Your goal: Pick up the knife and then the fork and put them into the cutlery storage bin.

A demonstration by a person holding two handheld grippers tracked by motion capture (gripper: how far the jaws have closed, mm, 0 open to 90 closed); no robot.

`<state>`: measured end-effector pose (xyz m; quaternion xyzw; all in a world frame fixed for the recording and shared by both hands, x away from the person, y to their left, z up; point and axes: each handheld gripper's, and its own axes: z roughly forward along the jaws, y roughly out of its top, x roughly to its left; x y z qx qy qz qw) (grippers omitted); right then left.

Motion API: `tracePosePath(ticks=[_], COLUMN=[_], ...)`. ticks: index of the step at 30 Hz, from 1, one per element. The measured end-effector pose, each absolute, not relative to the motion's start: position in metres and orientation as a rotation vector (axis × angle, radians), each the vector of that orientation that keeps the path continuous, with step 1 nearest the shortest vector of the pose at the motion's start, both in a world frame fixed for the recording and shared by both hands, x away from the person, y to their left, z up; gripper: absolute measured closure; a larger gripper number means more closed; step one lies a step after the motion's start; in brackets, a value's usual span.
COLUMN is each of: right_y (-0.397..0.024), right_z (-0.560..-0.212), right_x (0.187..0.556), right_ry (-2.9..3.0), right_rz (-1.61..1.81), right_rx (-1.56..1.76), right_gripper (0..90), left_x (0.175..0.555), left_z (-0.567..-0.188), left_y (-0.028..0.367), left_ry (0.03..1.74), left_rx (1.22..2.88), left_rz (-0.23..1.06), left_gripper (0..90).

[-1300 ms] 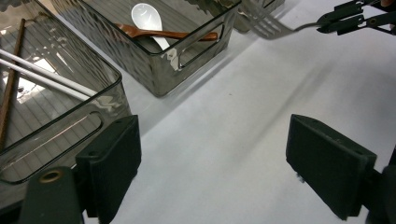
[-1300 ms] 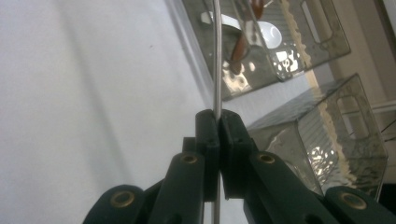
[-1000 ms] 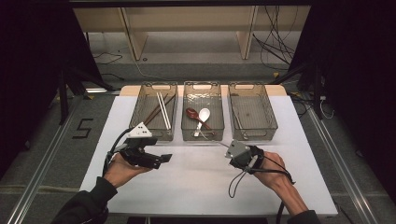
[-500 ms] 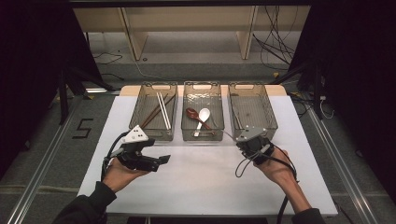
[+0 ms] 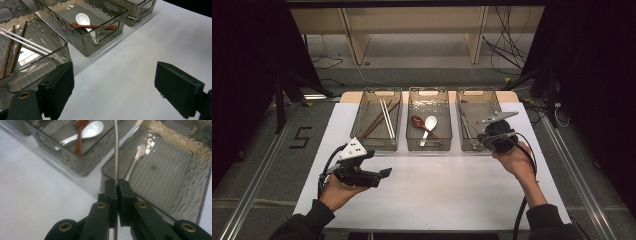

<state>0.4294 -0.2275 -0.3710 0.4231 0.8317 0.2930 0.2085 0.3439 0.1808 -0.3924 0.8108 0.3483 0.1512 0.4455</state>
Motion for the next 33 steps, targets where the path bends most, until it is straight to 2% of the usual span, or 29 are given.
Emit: tracePosePath(ticks=[18, 33], right_y=[-0.232, -0.231], right_z=[-0.373, -0.389], right_x=[0.493, 0.513], right_ry=[2.252, 2.213], right_rz=[0.791, 0.710], right_rx=[1.413, 1.505], right_gripper=[87.8, 87.7], left_x=[0.346, 0.344], left_z=[-0.395, -0.394], left_y=[0.183, 0.182], left_ry=[0.872, 0.852], left_rx=[1.948, 1.928], left_rz=[0.384, 0.403], left_gripper=[15.8, 15.8])
